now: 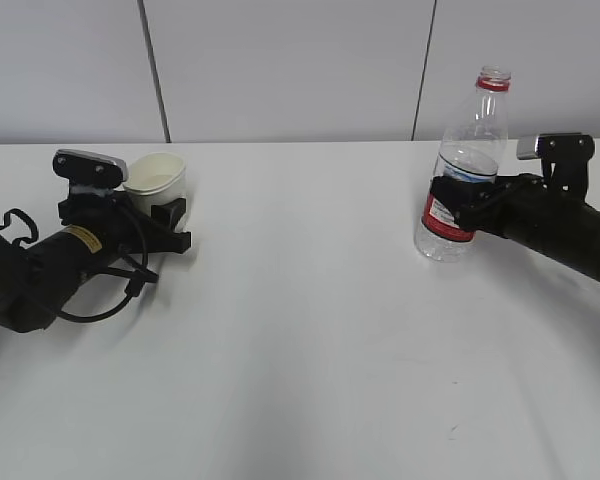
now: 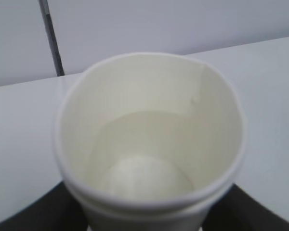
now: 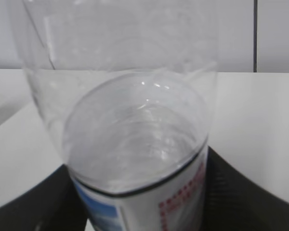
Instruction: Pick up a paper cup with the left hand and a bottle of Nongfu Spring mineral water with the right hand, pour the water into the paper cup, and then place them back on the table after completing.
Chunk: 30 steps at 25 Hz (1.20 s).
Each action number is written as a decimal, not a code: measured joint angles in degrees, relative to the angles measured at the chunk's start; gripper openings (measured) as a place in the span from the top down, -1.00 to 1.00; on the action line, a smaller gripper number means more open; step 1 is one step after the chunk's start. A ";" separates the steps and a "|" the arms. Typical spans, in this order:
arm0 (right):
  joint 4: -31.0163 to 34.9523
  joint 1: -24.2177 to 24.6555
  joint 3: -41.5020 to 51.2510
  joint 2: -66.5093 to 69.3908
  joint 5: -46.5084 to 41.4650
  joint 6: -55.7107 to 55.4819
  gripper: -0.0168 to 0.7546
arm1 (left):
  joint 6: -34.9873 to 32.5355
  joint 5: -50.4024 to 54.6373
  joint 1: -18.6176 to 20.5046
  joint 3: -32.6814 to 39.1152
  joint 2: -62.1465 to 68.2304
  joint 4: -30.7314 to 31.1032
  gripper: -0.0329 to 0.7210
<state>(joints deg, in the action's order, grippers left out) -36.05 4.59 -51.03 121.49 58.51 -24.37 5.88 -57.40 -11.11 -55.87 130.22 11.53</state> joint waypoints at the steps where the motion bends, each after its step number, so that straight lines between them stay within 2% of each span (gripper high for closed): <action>1: 0.00 0.00 0.00 0.00 0.00 0.00 -0.18 | 0.00 0.00 0.00 0.00 0.00 0.00 -0.13; 20: 0.12 0.00 0.00 0.00 0.00 0.00 -0.18 | 0.00 0.40 0.00 -0.11 0.00 0.00 -0.15; 30: 0.50 0.00 0.00 0.00 0.00 0.00 -0.18 | 0.00 1.07 0.00 -0.11 0.06 -0.04 -0.32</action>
<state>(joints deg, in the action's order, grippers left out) -35.55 4.59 -51.03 121.49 58.51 -24.37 5.88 -56.33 -11.11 -55.98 130.28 11.49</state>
